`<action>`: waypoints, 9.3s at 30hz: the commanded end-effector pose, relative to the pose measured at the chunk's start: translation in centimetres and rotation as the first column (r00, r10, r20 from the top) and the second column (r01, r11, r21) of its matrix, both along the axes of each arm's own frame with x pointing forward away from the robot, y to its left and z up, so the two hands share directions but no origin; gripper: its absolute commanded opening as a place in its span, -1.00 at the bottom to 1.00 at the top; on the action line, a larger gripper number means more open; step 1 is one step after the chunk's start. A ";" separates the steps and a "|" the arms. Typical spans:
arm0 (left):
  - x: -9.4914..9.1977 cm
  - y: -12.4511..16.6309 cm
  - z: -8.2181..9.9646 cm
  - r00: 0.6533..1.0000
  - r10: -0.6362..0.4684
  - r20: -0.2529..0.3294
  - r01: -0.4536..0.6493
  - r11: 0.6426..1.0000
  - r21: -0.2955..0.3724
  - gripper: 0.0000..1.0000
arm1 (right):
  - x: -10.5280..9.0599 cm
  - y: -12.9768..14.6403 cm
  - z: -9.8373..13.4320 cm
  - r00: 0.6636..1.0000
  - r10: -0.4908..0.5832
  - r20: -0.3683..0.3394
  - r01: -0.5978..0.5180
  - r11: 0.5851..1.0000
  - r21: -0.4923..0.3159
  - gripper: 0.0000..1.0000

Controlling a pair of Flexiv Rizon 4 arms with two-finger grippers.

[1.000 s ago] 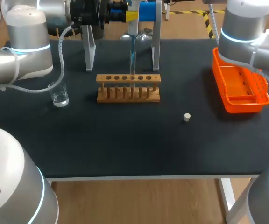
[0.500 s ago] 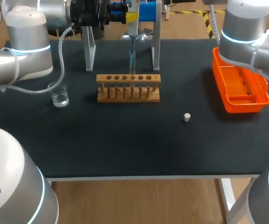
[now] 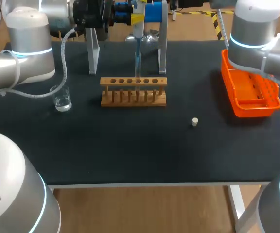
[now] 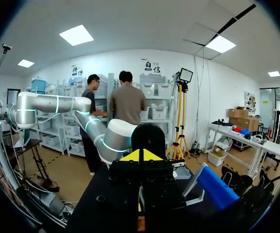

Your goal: Invert the test tube, pick up the pipette, mount the tip to pipette, aspirate from beaker and dispense into the tube, eject the tip, return the pipette, and cap with the stopper.

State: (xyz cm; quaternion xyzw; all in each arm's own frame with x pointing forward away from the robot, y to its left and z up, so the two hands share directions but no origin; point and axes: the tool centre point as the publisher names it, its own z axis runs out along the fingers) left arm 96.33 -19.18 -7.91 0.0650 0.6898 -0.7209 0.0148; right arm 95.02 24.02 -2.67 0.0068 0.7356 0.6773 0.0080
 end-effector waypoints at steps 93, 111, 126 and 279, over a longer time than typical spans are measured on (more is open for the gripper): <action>0.3 0.1 0.5 1.000 -0.005 0.002 0.005 1.000 -0.004 -1.00 | 2.1 -2.9 -22.6 0.994 0.096 0.043 -0.083 0.968 -0.236 1.00; 0.3 0.1 0.5 1.000 -0.005 0.002 0.005 1.000 -0.004 -1.00 | 2.7 0.4 -26.5 0.996 0.054 0.070 -0.028 0.944 -0.329 1.00; 0.3 0.1 0.5 1.000 -0.005 0.002 0.005 1.000 -0.004 -1.00 | 3.3 1.0 -28.5 0.997 0.008 0.076 0.022 0.922 -0.388 1.00; -1.6 -1.9 7.0 1.000 0.021 -0.001 -0.020 0.999 0.050 -1.00 | 3.8 2.4 -28.7 0.996 -0.002 0.091 0.039 0.912 -0.407 1.00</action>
